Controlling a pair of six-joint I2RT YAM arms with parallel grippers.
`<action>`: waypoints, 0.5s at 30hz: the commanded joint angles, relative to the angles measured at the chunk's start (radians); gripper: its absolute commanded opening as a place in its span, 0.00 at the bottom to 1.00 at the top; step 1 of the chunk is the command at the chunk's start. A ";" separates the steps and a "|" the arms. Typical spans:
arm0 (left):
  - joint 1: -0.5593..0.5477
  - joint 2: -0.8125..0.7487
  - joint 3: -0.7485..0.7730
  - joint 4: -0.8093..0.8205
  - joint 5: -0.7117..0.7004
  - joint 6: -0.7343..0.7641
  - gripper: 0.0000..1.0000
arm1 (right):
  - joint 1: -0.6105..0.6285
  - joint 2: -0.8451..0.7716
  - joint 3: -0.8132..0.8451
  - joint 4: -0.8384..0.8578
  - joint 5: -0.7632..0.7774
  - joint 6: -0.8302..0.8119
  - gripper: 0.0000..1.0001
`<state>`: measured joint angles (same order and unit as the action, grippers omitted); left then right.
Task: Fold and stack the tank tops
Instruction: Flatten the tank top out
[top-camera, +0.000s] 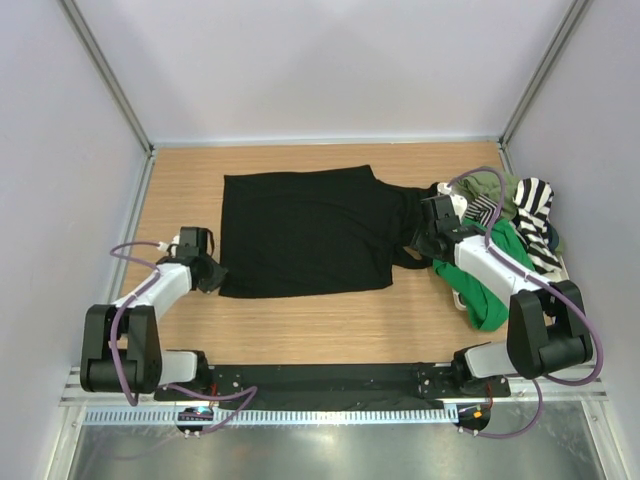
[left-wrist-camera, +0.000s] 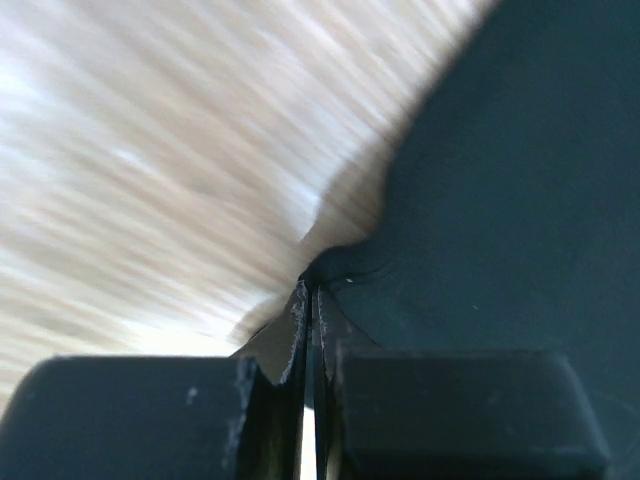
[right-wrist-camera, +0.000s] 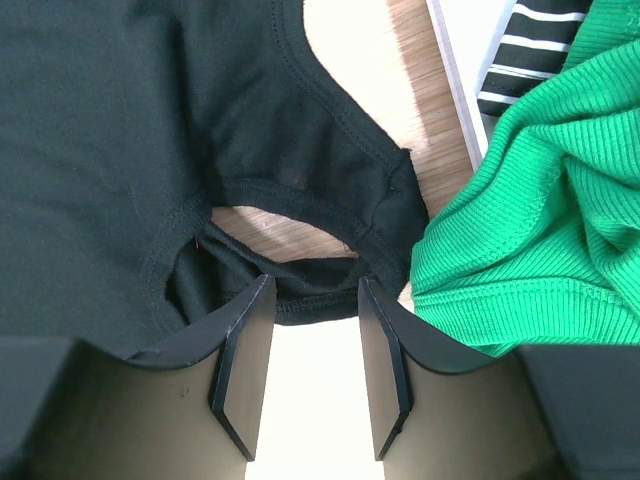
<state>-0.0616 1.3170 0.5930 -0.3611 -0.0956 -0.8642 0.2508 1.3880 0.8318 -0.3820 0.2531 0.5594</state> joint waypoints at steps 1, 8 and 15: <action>0.089 -0.028 0.001 -0.097 -0.052 0.017 0.00 | 0.011 -0.001 0.007 0.023 0.046 0.013 0.45; 0.157 -0.079 -0.028 -0.098 -0.049 -0.001 0.00 | 0.015 0.000 0.001 0.032 0.035 0.053 0.46; 0.187 -0.108 -0.039 -0.098 -0.075 -0.010 0.00 | 0.080 0.028 0.004 0.028 0.047 0.077 0.50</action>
<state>0.1081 1.2427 0.5621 -0.4416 -0.1303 -0.8619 0.2970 1.3998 0.8318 -0.3813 0.2722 0.6056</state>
